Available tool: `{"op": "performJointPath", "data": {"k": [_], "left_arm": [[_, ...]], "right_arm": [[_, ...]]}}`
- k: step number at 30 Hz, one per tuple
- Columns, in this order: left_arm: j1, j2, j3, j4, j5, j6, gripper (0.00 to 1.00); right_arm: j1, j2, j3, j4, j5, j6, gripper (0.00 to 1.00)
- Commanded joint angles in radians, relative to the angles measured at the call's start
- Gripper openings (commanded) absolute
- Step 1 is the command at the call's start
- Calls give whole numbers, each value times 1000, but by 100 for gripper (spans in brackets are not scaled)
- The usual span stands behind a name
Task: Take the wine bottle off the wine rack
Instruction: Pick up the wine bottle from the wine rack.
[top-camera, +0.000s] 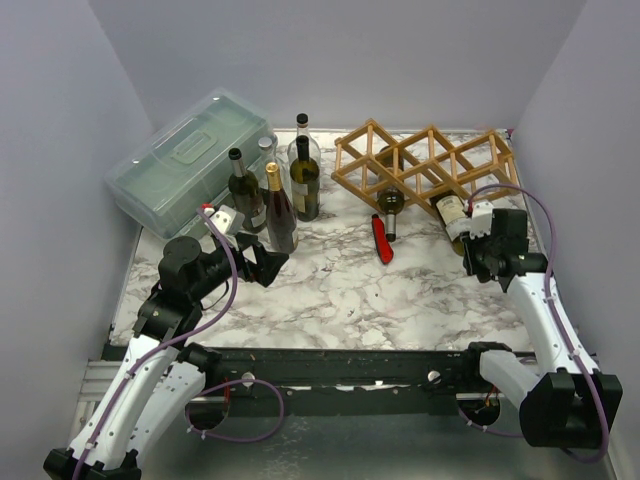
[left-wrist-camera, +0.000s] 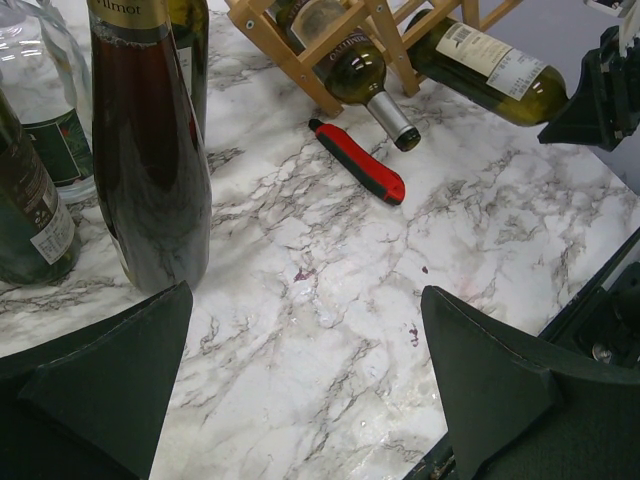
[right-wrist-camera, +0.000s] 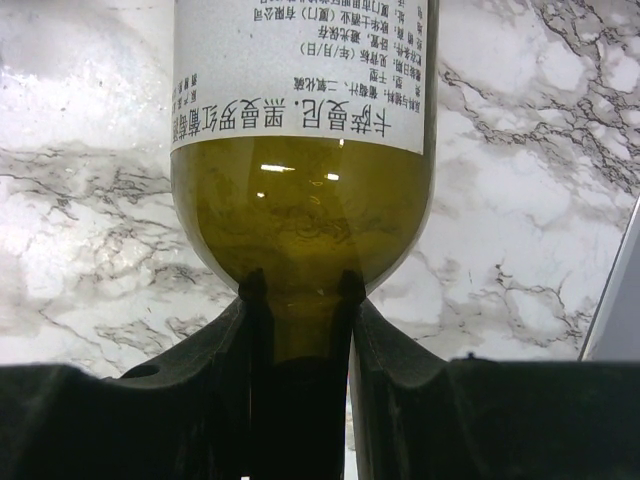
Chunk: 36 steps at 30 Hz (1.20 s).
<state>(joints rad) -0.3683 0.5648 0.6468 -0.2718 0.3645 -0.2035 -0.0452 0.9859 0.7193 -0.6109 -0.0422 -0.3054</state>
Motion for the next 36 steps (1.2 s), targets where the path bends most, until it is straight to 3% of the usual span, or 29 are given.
{"op": "performJointPath", "data": {"k": [1, 36], "left_arm": [[5, -8, -10, -1, -16, 10, 99], [5, -7, -16, 10, 8, 18, 99]], "right_arm": [[7, -37, 63, 4, -50, -66, 0], [7, -173, 188, -300, -76, -257, 0]]}}
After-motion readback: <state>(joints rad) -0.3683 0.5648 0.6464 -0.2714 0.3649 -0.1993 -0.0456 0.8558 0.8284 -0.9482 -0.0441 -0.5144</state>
